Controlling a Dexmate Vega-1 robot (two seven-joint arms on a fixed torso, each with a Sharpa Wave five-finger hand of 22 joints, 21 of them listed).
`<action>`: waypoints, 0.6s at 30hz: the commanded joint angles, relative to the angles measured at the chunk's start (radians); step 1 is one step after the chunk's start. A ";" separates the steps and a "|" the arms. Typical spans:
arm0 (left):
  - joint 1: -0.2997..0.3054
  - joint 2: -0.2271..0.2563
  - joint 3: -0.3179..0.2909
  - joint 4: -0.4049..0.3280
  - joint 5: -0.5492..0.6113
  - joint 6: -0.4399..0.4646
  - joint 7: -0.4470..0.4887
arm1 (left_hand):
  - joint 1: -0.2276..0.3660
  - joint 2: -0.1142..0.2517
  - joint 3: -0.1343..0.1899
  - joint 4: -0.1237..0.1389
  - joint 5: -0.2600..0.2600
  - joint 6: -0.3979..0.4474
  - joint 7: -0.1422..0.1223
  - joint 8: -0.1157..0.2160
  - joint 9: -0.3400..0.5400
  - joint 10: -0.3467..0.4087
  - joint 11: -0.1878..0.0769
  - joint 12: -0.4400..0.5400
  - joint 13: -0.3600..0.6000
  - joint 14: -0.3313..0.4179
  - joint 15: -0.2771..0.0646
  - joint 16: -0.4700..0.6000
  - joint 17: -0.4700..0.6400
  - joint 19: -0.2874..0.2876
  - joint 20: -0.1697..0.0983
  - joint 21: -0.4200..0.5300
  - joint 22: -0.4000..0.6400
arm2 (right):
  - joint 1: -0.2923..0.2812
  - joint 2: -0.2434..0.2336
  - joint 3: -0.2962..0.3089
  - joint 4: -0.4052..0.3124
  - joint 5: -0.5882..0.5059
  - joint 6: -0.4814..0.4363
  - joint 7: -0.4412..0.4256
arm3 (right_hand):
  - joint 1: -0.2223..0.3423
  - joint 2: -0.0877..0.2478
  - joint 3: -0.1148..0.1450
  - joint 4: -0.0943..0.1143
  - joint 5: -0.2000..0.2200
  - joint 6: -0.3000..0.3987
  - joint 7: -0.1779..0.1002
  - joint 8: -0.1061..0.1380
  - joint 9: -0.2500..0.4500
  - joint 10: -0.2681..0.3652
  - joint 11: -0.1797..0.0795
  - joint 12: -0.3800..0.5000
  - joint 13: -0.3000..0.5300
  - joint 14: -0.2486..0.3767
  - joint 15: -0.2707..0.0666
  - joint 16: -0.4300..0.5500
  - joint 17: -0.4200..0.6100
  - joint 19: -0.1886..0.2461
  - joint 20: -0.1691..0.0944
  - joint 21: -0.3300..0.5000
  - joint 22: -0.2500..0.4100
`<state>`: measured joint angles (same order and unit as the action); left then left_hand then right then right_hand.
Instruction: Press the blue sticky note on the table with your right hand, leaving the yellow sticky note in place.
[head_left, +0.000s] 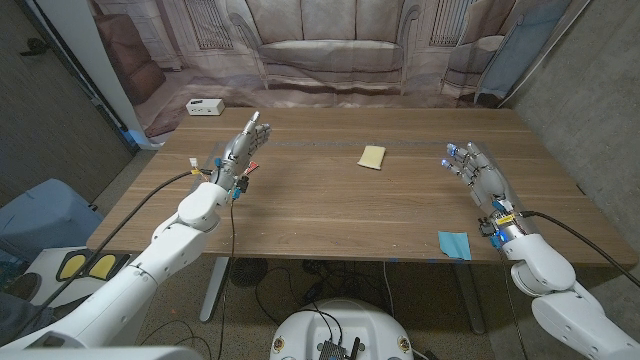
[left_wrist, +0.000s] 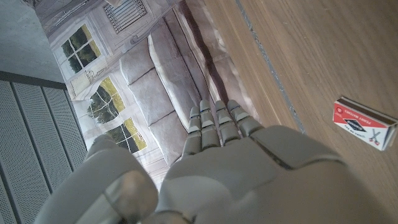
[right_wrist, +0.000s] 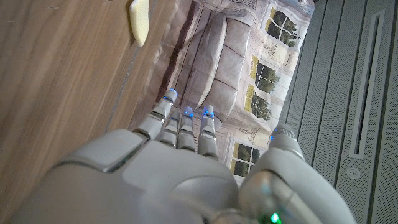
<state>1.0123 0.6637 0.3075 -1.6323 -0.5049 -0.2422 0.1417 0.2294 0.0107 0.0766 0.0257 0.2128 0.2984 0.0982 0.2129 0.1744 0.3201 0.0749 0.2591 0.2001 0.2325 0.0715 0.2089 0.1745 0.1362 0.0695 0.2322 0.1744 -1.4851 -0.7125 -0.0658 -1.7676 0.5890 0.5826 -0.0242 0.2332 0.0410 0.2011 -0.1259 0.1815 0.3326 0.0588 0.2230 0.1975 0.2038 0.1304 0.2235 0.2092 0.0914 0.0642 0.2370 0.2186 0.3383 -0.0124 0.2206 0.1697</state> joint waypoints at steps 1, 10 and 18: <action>-0.017 0.005 0.009 -0.013 0.015 0.022 0.004 | 0.010 0.004 0.002 -0.004 -0.001 0.014 0.000 -0.006 0.005 0.007 -0.002 -0.004 0.000 0.009 -0.004 -0.004 0.005 0.008 0.000 -0.006 0.005 | -0.097 0.015 0.058 -0.035 -0.029 0.026 -0.020 | -0.003 -0.002 -0.004 0.000 0.005 0.007 0.001 0.003 0.005 0.010 -0.001 0.009 0.000 0.012 0.002 0.004 -0.001 0.009 0.000 0.000 0.002; -0.031 0.003 0.019 -0.015 0.023 0.036 0.003 | 0.011 0.006 0.002 -0.006 -0.001 0.015 0.001 -0.007 0.006 0.008 -0.002 -0.006 0.000 0.011 -0.004 -0.006 0.005 0.010 -0.001 -0.008 0.005 | -0.146 0.035 0.090 -0.044 -0.059 0.045 -0.021 | -0.003 -0.002 -0.004 -0.001 0.005 0.012 -0.001 0.003 0.006 0.012 -0.004 0.008 0.000 0.013 0.003 0.003 -0.001 0.012 0.000 -0.001 0.002; -0.040 -0.008 0.025 -0.020 0.031 0.041 0.017 | 0.012 0.007 0.002 -0.006 -0.002 0.017 0.003 -0.008 0.006 0.009 -0.001 -0.008 0.000 0.008 -0.003 -0.009 0.005 0.012 -0.005 -0.009 0.005 | -0.189 0.057 0.121 -0.055 -0.090 0.065 -0.027 | -0.001 -0.002 -0.005 -0.002 0.005 0.029 0.007 0.008 0.006 0.025 -0.002 0.012 -0.001 0.021 -0.002 0.004 -0.002 0.018 0.001 -0.003 0.002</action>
<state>0.9840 0.6663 0.3238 -1.6458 -0.4840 -0.2120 0.1446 0.2360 0.0173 0.0766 0.0258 0.2129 0.3056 0.1054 0.2070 0.1743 0.3236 0.0714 0.2573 0.2002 0.2361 0.0677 0.2032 0.1744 0.1365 0.0692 0.2246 0.1743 -1.6146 -0.6799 0.0147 -1.8063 0.5393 0.6219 -0.0427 0.2332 0.0410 0.2011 -0.1259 0.1815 0.3488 0.0610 0.2230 0.1974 0.2169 0.1319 0.2295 0.2094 0.1020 0.0642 0.2370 0.2136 0.3453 -0.0088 0.2206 0.1697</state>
